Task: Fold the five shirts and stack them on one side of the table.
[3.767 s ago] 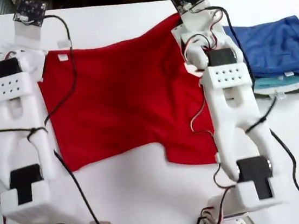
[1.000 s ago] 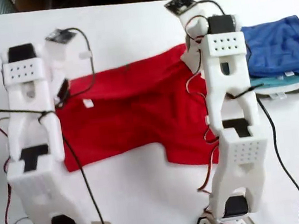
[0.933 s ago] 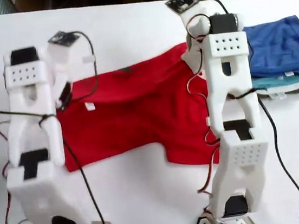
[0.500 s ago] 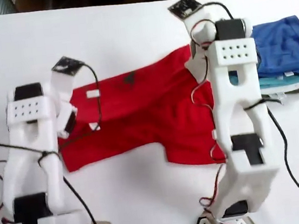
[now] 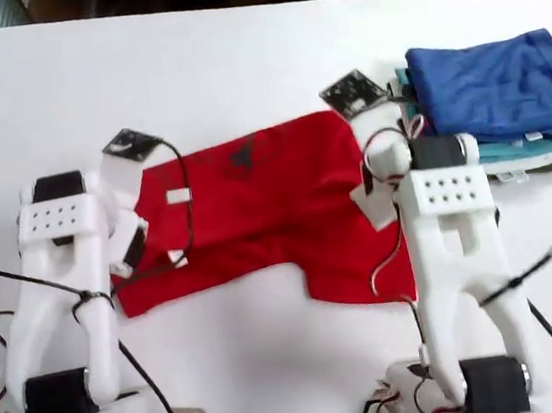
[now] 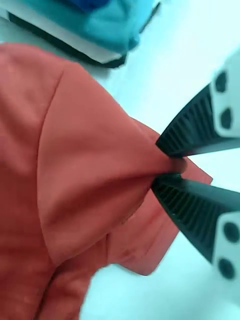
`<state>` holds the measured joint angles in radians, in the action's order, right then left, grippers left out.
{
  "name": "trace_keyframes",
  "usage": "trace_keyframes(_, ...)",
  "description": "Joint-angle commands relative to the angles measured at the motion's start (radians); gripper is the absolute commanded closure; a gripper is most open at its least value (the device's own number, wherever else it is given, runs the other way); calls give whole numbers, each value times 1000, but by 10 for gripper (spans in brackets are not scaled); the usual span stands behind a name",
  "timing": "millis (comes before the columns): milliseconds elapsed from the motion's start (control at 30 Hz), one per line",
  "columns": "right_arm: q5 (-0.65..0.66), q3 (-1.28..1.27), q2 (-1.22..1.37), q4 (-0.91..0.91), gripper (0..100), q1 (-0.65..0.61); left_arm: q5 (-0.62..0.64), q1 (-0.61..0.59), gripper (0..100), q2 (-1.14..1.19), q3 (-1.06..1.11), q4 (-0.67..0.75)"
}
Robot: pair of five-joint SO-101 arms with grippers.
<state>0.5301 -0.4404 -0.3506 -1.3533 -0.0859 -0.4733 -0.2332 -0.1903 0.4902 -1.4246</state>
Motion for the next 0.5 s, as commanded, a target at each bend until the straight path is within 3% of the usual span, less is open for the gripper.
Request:
trace_keyframes(0,11,-40,-85,16,977,30,-12,-6,972,-51,28,0)
trace_keyframes(267,94,-219,-104,93,977,125,-12,-5,972,-49,206,167)
trace_keyframes(467,101,-170,-105,70,977,134,-8,-6,973,-51,168,149)
